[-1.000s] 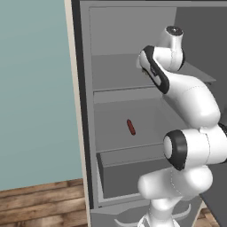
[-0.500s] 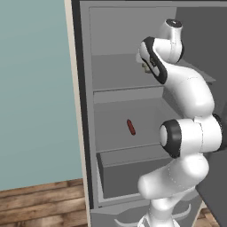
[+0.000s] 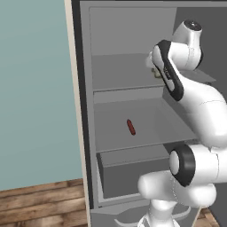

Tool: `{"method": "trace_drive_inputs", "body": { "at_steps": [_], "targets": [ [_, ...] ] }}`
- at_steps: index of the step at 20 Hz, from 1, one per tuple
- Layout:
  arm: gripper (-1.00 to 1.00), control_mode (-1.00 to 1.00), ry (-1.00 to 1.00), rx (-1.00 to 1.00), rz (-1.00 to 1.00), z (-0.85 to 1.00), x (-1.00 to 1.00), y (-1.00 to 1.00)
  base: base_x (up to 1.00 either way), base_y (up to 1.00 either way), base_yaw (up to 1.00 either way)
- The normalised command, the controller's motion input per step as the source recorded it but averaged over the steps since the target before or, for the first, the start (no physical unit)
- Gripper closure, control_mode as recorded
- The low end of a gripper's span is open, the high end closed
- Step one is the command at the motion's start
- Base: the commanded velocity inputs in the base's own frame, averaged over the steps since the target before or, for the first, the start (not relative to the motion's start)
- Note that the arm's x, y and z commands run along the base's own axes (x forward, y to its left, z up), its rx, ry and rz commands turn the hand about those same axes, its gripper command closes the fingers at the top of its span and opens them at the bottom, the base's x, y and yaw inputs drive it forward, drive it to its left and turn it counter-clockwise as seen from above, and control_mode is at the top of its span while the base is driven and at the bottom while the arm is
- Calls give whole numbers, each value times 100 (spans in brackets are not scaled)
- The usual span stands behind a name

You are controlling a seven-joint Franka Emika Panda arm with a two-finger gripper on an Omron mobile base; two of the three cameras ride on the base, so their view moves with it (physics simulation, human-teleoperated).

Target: Retrieve the sausage and cheese from the fridge and place them on the cutting board on the counter.

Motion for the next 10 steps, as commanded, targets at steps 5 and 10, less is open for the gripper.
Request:
{"method": "trace_drive_inputs", "body": {
  "at_steps": [5,10],
  "targets": [
    [100,-100,-32,0,0,11,-97,3,0,0,0],
    [100,-100,-9,-2,0,8,-100,14,0,0,0]
  ]
}}
